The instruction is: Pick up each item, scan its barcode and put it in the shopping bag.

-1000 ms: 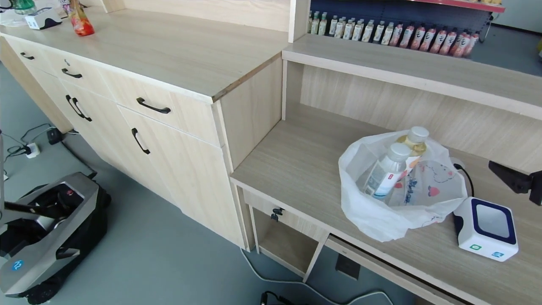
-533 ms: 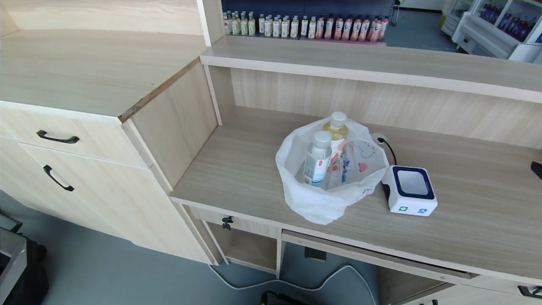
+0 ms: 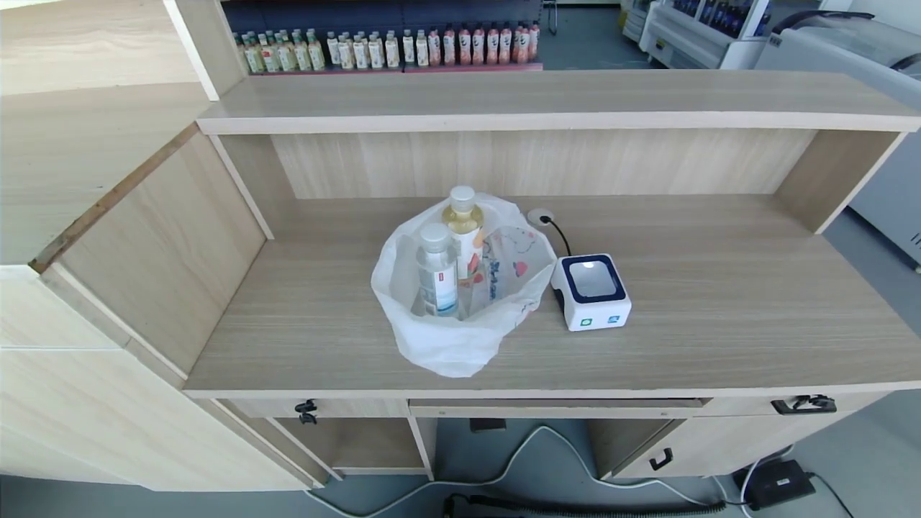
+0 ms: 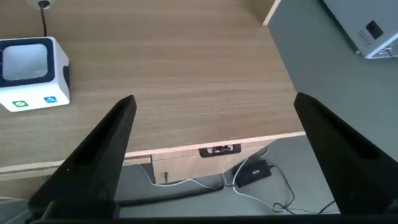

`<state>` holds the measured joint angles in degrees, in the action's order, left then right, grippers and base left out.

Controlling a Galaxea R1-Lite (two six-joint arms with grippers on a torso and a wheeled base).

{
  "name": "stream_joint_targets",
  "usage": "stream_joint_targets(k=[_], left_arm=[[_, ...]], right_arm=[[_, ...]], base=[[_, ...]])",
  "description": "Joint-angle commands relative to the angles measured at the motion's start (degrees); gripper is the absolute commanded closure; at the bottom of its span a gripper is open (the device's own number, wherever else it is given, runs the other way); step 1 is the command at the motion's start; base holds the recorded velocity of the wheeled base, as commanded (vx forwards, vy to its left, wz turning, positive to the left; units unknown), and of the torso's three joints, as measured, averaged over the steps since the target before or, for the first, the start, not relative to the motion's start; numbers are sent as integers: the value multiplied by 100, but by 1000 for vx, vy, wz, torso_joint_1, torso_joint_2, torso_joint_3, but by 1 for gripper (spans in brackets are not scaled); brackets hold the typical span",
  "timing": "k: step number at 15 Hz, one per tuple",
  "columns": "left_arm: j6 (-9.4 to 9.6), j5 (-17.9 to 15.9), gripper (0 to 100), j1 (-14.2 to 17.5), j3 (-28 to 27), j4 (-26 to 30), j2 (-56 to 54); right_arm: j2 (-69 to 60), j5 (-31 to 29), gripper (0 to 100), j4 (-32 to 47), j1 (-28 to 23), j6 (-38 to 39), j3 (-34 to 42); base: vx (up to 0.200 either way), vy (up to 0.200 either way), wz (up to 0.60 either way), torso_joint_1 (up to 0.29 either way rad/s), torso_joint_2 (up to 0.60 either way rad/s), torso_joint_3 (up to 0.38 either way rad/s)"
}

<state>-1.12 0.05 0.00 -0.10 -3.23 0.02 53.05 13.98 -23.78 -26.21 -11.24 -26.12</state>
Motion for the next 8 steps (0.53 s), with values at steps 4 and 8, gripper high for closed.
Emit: stream_joint_targets(k=[4,8], left_arm=[[-2,4,0,0,1,7,-2],[-2,4,0,0,1,-2,-2]], right_arm=[[-2115,-10,0,5,907,772,1997],[-3556,-185,0,550,1593,755,2612]], base=[[0,0,0,0,0,0],[0,0,0,0,0,0]])
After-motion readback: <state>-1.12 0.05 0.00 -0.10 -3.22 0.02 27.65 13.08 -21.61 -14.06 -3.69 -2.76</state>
